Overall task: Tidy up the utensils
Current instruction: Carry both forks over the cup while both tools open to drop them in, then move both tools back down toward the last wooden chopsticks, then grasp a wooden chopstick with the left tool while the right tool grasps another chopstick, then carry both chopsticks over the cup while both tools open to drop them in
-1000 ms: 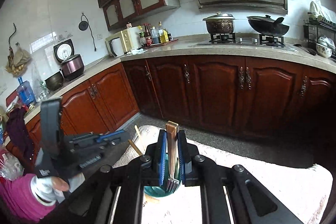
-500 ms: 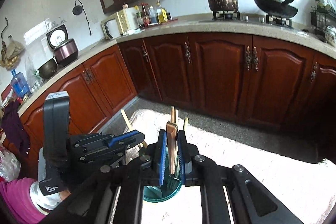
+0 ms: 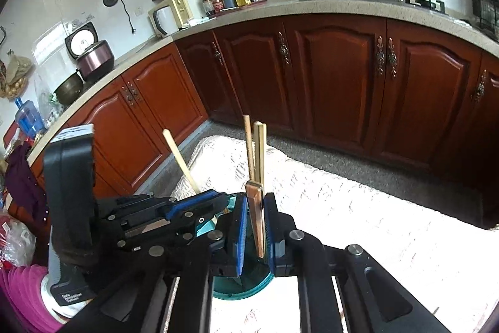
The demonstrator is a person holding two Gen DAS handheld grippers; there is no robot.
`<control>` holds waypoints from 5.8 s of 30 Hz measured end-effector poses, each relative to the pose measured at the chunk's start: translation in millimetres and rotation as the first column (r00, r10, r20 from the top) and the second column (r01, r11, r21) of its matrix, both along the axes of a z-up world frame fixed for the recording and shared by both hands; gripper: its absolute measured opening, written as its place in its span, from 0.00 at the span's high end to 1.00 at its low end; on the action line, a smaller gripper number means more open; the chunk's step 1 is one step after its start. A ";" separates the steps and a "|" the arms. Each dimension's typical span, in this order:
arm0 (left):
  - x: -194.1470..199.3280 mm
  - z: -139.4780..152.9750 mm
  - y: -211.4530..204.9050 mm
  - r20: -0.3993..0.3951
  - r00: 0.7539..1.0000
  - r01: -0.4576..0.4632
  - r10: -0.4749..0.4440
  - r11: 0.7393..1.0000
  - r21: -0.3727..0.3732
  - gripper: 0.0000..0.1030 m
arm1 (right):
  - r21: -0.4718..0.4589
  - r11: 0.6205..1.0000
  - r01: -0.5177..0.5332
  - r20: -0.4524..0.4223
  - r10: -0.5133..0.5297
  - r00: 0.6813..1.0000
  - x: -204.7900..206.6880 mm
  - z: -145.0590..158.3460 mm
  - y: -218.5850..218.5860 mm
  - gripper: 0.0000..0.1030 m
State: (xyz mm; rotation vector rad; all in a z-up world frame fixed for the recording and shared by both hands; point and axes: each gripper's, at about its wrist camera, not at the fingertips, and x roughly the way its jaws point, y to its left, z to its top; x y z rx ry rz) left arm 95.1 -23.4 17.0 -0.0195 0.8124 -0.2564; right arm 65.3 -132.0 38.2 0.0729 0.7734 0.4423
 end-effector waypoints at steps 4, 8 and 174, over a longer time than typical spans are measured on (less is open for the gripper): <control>2.7 -5.9 -1.3 -0.015 1.000 -0.002 0.002 1.000 0.001 0.95 | 0.024 1.000 0.017 -0.010 -0.017 1.000 5.3 -4.1 -4.8 0.88; 5.3 -11.3 -0.7 -0.032 0.999 -0.010 0.009 1.000 -0.004 0.95 | 0.044 0.998 0.036 -0.019 -0.035 0.999 10.6 -7.8 -8.1 0.85; -61.3 -68.7 -163.4 -0.187 0.949 0.224 -0.253 0.961 -0.161 0.95 | 0.072 0.914 0.399 -0.178 -0.382 0.907 -113.4 -104.4 -242.6 0.92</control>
